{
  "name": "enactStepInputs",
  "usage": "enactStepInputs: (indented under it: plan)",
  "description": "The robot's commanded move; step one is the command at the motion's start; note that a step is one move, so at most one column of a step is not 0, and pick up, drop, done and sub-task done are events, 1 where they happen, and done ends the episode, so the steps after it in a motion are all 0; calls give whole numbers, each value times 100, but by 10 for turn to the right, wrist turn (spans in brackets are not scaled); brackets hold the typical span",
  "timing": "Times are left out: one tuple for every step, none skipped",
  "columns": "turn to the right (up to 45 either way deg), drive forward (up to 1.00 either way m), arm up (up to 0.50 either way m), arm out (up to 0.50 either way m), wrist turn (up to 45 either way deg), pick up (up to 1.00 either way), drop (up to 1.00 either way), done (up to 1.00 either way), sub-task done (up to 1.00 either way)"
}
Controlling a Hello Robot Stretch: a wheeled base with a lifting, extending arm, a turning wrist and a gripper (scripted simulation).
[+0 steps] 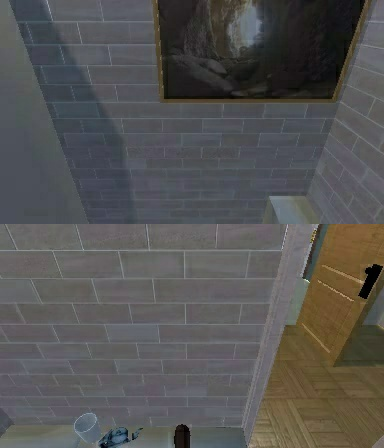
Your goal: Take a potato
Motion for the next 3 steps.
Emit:
enactStepInputs:
  plan:
    - [0, 0, 12, 0, 0, 0, 0, 0, 0]
    - [0, 0, 0, 16, 0, 0, 0, 0, 0]
    - [0, 0, 0, 0, 450, 0, 0, 0, 0]
